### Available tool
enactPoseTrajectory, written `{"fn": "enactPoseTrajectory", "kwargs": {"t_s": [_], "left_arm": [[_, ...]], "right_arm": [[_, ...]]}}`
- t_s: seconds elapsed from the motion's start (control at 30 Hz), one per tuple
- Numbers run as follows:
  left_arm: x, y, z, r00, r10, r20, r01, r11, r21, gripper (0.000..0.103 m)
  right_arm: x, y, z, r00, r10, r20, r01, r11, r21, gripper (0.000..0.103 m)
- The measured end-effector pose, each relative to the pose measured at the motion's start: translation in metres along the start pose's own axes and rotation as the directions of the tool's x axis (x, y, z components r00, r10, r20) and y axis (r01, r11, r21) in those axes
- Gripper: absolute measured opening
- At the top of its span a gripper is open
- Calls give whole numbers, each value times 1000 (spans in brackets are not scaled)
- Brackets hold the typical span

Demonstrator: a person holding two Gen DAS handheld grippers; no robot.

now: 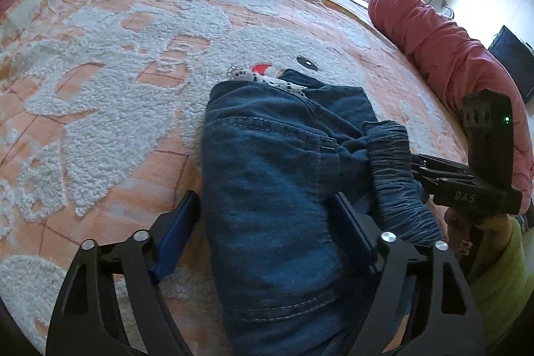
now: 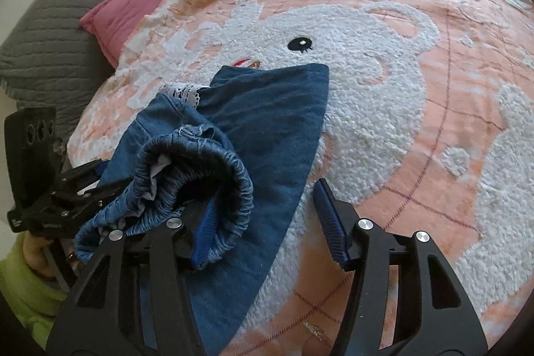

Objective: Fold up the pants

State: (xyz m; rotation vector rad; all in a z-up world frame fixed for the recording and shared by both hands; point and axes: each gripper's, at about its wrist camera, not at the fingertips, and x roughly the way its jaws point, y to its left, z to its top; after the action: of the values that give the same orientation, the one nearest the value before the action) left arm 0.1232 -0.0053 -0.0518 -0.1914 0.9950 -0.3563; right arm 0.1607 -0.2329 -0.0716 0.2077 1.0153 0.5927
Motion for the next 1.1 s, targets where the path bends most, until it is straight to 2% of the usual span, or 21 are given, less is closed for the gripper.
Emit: {"fn": "enactPoseTrajectory", "kwargs": {"t_s": [0.03, 0.07, 0.1, 0.23, 0.3, 0.4, 0.63, 0.87, 1.1], "left_arm": [[1, 0, 1, 1000, -12, -1, 12, 1000, -4, 68], [1, 0, 1, 1000, -23, -2, 23, 1000, -11, 66], [2, -1, 1, 1000, -28, -3, 28, 1000, -14, 62], [1, -6, 1, 1000, -28, -1, 28, 1000, 9, 46], [-3, -9, 1, 1000, -26, 8, 26, 1000, 16, 40], [-11, -12, 2, 999, -17, 33, 17, 1000, 20, 31], [-27, -19, 13, 997, -5, 80, 2, 999, 40, 28], [-37, -12, 40, 990, 34, 139, -37, 999, 22, 28], [-32, -8, 64, 984, 64, 167, -68, 998, 14, 28]], "right_arm": [[0, 0, 0, 1000, 5, 3, -5, 1000, -3, 48], [1, 0, 1, 1000, 14, 4, -14, 1000, -4, 46], [1, 1, 1, 999, 32, 5, -32, 999, -6, 38], [-1, 11, 0, 999, 43, 21, -43, 998, -38, 17], [-5, 21, -1, 999, 16, 40, -13, 997, -76, 12], [-13, 34, 0, 997, -23, 76, 33, 990, -134, 10], [-26, 55, 14, 991, -39, 127, 66, 975, -214, 10], [-25, 70, 49, 984, -36, 173, 82, 962, -261, 10], [-11, 66, 79, 984, -48, 172, 93, 959, -266, 10]]}}
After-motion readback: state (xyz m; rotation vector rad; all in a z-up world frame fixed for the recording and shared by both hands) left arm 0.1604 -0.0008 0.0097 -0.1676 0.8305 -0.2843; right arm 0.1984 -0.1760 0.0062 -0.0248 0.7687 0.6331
